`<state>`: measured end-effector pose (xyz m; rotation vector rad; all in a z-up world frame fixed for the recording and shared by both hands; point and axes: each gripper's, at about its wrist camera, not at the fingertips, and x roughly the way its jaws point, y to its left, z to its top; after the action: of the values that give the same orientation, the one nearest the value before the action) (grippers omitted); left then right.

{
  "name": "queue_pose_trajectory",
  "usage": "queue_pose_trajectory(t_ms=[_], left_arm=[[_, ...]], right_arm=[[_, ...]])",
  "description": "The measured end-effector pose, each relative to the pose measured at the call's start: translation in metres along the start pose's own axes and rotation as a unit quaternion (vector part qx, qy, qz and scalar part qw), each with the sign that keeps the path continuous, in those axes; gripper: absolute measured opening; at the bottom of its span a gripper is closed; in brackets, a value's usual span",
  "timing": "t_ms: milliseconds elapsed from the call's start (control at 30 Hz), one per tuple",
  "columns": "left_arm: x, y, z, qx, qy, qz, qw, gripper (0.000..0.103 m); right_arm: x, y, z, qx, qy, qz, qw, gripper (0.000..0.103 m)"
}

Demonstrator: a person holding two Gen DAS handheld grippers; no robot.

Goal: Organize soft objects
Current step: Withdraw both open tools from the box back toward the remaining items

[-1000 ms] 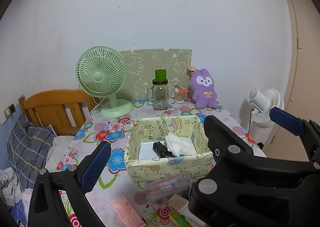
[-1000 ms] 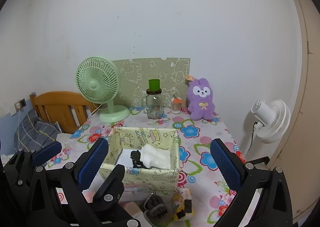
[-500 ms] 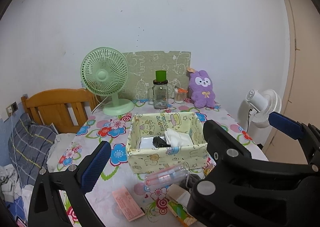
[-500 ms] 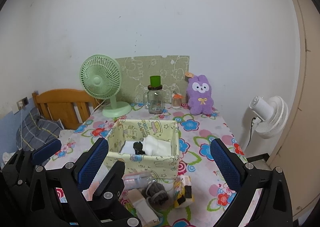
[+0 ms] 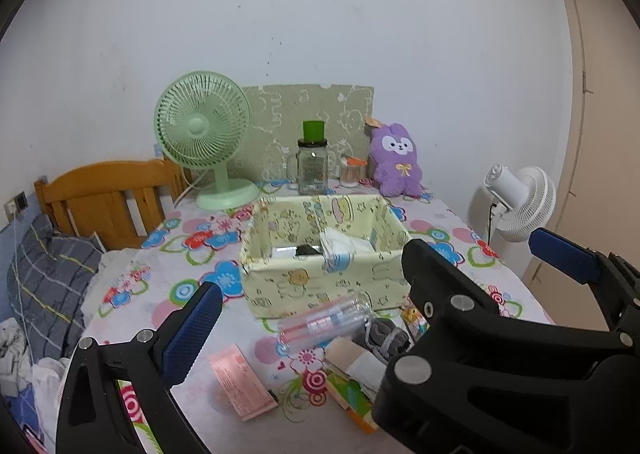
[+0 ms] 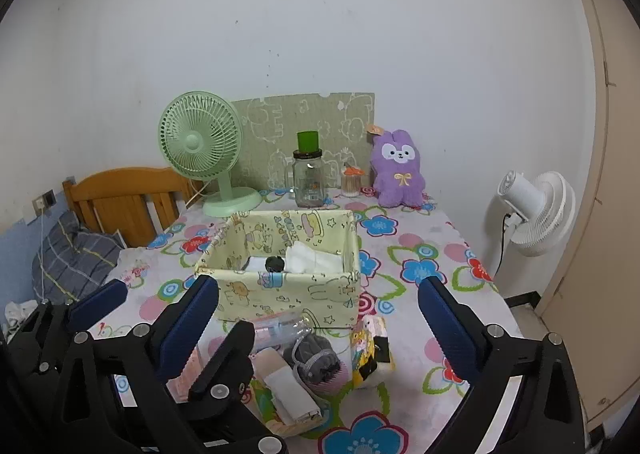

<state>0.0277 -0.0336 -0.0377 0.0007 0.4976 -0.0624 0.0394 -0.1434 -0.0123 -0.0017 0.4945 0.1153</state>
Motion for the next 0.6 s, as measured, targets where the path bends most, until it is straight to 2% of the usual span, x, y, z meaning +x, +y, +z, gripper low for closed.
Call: queue_pose_trajectory(t_ms=[600], left_arm=[[0.034,-0.006,-0.043,-0.001,0.052,-0.011,0.9986,0.102]], right_arm=[[0.029,-0.01,-0.047,0.013,0.043,-0.002,0.999,0.098]])
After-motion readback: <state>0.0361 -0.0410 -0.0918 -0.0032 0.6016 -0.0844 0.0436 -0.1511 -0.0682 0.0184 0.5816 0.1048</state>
